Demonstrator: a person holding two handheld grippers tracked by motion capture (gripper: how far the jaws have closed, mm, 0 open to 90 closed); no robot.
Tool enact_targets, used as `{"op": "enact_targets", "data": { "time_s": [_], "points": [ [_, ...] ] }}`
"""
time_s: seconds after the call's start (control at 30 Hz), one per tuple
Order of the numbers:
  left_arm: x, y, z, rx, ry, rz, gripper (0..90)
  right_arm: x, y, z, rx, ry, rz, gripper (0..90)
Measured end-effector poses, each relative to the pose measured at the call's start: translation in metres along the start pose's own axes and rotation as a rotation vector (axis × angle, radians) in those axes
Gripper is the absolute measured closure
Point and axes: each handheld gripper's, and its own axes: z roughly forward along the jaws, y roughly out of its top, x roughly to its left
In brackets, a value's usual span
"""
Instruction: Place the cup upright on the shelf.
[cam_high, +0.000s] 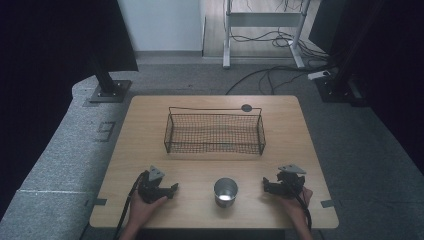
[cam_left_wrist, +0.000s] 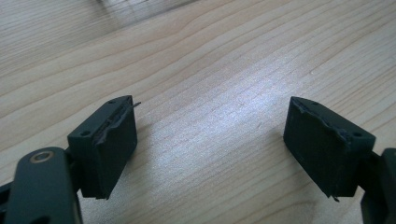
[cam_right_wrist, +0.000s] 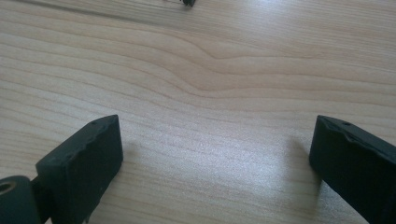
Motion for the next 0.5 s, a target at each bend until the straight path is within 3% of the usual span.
{"op": "enact_targets", "data": {
  "time_s": [0.3,0.5],
  "points": [
    [0.000,0.000,0.000,0.000,0.000,0.000,17.3,-0.001,-0.002,-0.004,-0.027,0.006,0.001,13.0],
    [0.000,0.000,0.000,0.000,0.000,0.000,17.2,0.002,-0.001,-0.012,-0.078,0.038,-0.006,14.4]
  ]
}}
